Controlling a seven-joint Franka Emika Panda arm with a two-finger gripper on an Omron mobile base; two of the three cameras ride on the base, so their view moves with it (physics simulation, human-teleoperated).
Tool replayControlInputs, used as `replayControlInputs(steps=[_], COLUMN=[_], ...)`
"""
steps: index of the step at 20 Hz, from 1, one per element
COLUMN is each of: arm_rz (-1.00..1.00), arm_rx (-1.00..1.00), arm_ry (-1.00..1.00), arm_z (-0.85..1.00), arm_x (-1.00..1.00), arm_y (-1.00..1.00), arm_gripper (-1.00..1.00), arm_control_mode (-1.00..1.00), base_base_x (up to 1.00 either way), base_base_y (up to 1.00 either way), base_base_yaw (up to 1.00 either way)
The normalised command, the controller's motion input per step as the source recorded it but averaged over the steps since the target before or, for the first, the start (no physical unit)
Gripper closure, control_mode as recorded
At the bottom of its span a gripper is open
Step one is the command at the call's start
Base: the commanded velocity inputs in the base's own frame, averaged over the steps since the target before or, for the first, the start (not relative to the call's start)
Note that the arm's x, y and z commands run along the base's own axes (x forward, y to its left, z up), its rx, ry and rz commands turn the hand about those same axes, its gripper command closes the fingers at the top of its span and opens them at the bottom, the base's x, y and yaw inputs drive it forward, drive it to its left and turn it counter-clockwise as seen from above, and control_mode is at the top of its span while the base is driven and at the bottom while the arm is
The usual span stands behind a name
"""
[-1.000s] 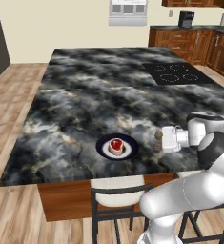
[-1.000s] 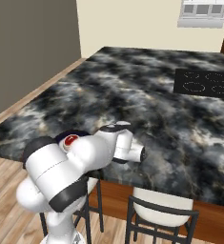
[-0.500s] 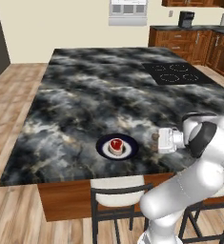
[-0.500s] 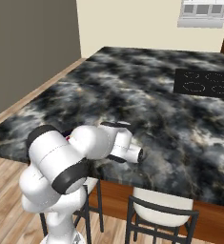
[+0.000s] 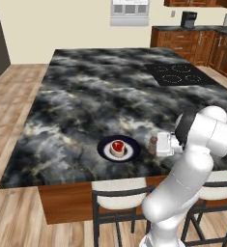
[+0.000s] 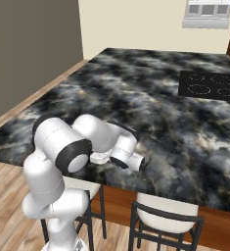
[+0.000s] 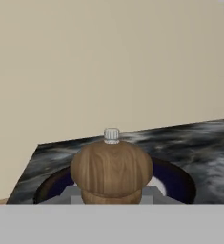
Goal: Retrieve the shaker from the cabinet and place it next the steak on a plate on the dining table.
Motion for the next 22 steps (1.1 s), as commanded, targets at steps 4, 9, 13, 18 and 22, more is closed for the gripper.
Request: replayControlInputs(steps=[4,9,13,18,22], arm_rz=[0.04,0.04,0.01,0.00,0.00], arm_rx=[0.02,0.01,0.00,0.00,0.00], arm_ry=[0.00,0.00,0.00,0.00,0.00], arm_z=[-0.07,-0.11,-0.12,-0.14,-0.15], arm_x=[0.13,0.15,0.26,0.22,0.09], arm_y=[0.01,0.00,0.00,0.00,0.08], arm_gripper=[1.00,1.00,1.00,1.00,1.00], arm_control_mode=[-1.00,-1.00,-1.00,-1.00,-1.00], base_base_x=[0.00,0.00,0.00,0.00,0.00], base_base_y=[0.00,0.00,0.00,0.00,0.00], base_base_yaw=[0.00,0.00,0.00,0.00,0.00])
